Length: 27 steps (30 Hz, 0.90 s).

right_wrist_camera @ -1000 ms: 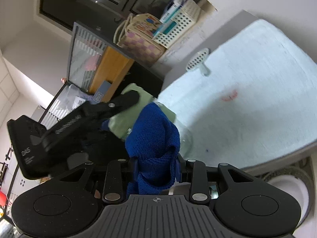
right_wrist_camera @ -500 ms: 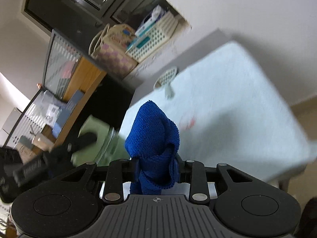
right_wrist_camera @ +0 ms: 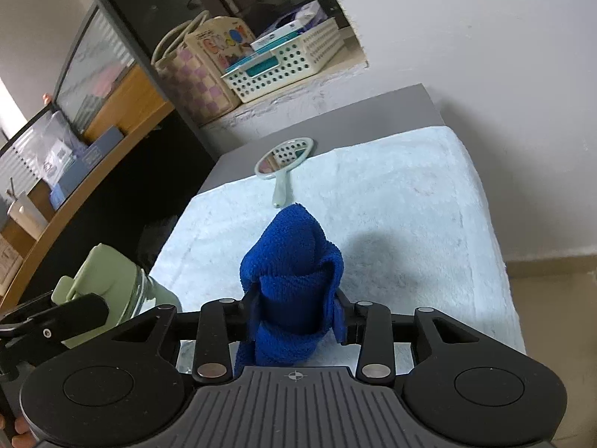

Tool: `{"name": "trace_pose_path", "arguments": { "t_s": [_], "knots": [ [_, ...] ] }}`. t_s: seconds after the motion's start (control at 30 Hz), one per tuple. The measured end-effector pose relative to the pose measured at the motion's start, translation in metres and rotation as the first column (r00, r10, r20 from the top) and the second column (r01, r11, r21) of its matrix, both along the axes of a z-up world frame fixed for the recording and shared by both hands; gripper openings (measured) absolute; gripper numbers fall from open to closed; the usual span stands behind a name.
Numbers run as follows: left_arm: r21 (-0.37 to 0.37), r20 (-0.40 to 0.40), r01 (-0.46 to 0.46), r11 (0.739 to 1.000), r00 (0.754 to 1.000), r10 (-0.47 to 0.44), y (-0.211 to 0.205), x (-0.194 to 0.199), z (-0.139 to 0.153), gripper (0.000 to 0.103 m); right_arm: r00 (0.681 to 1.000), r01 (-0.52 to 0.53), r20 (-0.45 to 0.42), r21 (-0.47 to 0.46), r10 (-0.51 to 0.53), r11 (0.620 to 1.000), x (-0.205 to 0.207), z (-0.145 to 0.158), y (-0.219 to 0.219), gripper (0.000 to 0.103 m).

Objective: Clean container

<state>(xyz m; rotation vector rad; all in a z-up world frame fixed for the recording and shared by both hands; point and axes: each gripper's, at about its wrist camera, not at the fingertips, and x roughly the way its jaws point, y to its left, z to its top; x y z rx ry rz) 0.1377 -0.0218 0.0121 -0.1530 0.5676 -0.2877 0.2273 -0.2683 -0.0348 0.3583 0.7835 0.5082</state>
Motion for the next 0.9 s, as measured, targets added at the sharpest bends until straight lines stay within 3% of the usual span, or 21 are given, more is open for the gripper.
{"name": "trace_pose_path", "arguments": {
  "t_s": [0.1,0.3,0.47,0.67,0.9],
  "knots": [
    [0.002,0.026,0.003,1.000,1.000,-0.003,0.000,-0.011,0.003,0.097,0.999,-0.022,0.040,-0.035,0.023,0.999,-0.005,0.010,0.004,0.064],
    [0.077,0.077,-0.033,0.996,0.997,0.027,-0.009,-0.044,-0.002,0.097,0.979,-0.095,0.165,-0.130,0.117,0.987,-0.028,0.040,0.011,0.066],
    [0.109,0.102,-0.071,0.992,0.993,0.060,-0.017,-0.064,-0.013,0.097,0.937,-0.230,0.235,-0.142,0.259,0.963,-0.042,0.057,0.019,0.074],
    [0.135,0.132,-0.169,0.976,0.980,0.152,-0.033,-0.080,-0.024,0.097,0.838,-0.440,0.276,-0.167,0.470,0.882,-0.046,0.069,0.029,0.077],
    [0.181,0.165,-0.251,0.951,0.961,0.223,-0.056,-0.082,-0.025,0.097,0.708,-0.593,0.318,-0.217,0.631,0.775,-0.033,0.068,0.038,0.079]
  ]
}}
